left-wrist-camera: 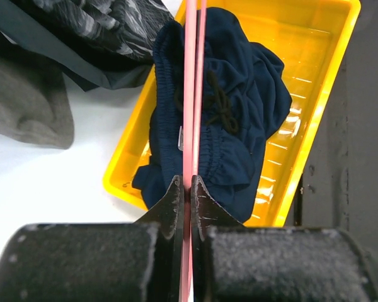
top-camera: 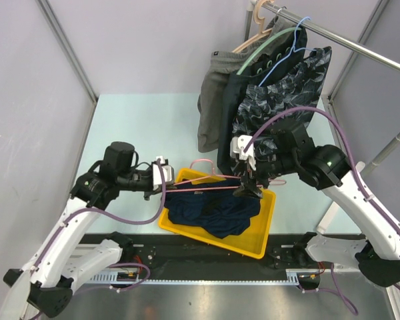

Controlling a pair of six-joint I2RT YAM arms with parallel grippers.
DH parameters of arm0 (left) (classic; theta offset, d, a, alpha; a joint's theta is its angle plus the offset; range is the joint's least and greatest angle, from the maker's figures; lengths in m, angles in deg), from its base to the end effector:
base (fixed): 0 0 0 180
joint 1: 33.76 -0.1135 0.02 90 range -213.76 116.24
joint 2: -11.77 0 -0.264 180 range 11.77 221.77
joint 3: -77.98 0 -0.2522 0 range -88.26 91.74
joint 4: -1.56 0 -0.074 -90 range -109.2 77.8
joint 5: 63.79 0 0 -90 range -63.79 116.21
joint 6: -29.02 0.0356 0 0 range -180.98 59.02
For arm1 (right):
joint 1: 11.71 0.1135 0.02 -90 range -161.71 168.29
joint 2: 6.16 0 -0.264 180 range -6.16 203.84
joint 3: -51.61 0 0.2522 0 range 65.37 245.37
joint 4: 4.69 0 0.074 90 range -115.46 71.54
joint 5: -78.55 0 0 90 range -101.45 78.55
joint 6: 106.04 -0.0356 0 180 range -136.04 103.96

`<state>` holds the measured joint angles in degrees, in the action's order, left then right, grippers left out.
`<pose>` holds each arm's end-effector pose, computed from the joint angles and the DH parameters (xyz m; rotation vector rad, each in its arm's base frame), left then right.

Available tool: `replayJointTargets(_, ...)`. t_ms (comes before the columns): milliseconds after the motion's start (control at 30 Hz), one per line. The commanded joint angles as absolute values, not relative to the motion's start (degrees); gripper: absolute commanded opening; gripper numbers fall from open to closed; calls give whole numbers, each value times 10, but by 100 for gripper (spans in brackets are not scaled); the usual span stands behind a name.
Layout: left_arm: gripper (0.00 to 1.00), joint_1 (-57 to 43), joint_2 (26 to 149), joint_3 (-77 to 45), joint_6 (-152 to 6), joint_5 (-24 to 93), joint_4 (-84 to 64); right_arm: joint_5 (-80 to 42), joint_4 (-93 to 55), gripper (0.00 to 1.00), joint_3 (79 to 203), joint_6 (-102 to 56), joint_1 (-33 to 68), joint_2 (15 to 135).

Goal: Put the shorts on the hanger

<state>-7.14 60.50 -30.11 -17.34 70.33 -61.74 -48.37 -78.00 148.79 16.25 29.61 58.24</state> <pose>0.1264 -0.0911 0.3470 1.5249 1.4828 -0.6939 0.1330 0.1454 0.4215 -1.5941 1.5639 0.8146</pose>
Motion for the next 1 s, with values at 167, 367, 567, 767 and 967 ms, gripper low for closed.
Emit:
replayJointTargets(167, 0, -69, 647, -282, -209, 727, -615, -460, -709, 58, 1572, 183, 359, 655)
replayJointTargets(367, 0, -69, 649, -281, -210, 741, -611, -434, -687, 52, 1541, 201, 394, 667)
replayJointTargets(567, 0, -69, 635, -293, -215, 750, -599, -417, -678, 0, 1532, 204, 396, 663)
replayJointTargets(767, 64, -69, 617, -300, -224, 706, -605, -376, -712, 0, 1538, 233, 388, 638)
replayJointTargets(967, 61, -87, 617, -317, -221, 626, -627, -334, -805, 0, 1562, 306, 383, 621)
